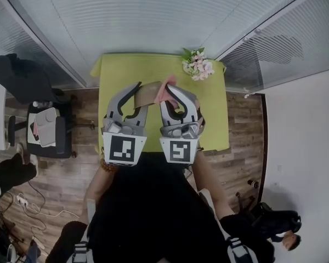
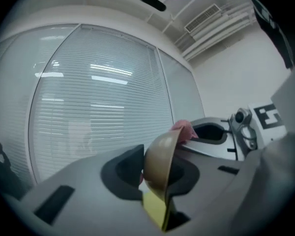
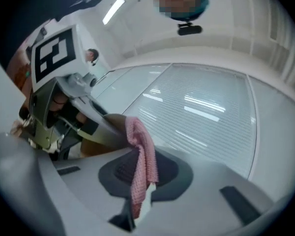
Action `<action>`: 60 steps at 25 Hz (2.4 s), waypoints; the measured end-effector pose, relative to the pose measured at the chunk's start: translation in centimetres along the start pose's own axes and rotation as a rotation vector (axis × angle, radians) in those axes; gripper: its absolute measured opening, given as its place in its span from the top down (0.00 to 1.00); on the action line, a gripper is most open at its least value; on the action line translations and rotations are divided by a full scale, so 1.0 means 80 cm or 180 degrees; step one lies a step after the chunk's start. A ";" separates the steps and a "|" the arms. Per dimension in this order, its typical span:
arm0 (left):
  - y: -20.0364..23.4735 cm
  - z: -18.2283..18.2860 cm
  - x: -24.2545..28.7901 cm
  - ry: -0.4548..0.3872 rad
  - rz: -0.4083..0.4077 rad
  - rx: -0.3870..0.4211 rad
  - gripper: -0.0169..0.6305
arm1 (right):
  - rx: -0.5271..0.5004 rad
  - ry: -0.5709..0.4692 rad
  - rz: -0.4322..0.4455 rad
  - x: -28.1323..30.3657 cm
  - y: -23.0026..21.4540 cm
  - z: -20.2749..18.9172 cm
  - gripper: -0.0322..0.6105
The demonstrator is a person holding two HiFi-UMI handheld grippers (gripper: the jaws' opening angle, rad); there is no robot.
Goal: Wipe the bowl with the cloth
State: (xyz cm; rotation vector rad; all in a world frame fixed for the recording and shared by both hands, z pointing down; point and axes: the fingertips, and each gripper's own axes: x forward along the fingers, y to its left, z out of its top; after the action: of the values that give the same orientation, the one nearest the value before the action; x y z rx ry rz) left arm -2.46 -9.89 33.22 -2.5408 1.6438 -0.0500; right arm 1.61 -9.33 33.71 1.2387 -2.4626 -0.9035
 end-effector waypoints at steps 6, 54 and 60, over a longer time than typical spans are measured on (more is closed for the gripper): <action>0.014 0.019 -0.025 -0.0562 -0.0146 -0.0764 0.87 | 0.1565 -0.0357 0.0003 -0.008 -0.017 0.014 0.92; 0.042 0.049 -0.052 -0.1194 -0.0362 -0.1275 0.88 | 0.0856 -0.0641 0.0139 -0.009 -0.013 0.071 0.91; 0.040 0.015 -0.038 -0.1156 -0.0642 -0.2181 0.82 | 0.0747 -0.0498 0.0282 -0.003 -0.013 0.059 0.90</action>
State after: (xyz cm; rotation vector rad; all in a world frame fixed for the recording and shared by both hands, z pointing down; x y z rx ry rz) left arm -6.51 -8.34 31.74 -2.9115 1.4175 1.0594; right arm 0.26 -7.61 29.36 1.1561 -2.7902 -0.7303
